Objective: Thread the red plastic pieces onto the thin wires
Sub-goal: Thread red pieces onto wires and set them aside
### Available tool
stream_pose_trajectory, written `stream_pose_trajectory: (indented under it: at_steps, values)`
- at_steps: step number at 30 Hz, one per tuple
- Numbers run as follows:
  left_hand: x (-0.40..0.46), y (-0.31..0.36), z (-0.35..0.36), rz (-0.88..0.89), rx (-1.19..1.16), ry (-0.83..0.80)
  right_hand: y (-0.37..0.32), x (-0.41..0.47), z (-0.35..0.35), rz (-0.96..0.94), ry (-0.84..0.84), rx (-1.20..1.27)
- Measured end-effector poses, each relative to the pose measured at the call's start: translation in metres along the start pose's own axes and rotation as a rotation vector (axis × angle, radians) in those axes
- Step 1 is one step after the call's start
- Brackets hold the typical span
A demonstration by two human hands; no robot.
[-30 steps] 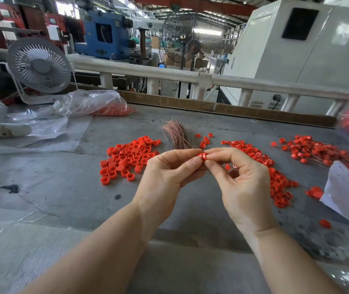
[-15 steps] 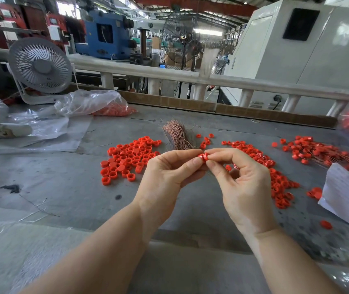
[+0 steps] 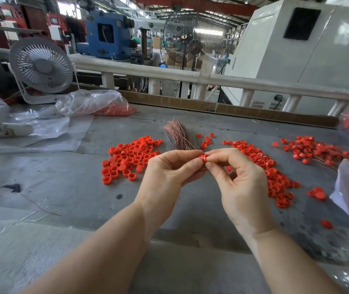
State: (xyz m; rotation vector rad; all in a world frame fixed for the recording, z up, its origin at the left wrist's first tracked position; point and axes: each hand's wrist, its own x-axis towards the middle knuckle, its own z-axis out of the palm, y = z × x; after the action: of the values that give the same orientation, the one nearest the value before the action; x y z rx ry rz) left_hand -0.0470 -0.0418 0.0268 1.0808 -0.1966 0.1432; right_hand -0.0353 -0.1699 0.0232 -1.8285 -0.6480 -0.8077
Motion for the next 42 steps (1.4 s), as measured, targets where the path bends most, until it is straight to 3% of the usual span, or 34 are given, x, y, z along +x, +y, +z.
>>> stream_pose_trajectory:
  at_steps: [9, 42]
  values:
    - [-0.0014, -0.0002, 0.0011, 0.011, 0.133, 0.001, 0.0026, -0.0009, -0.0003, 0.016, 0.017, -0.054]
    - [-0.0005, 0.0015, 0.0020, -0.025, 0.079, 0.014, 0.0030, 0.0002, -0.0007, -0.002, 0.033, -0.065]
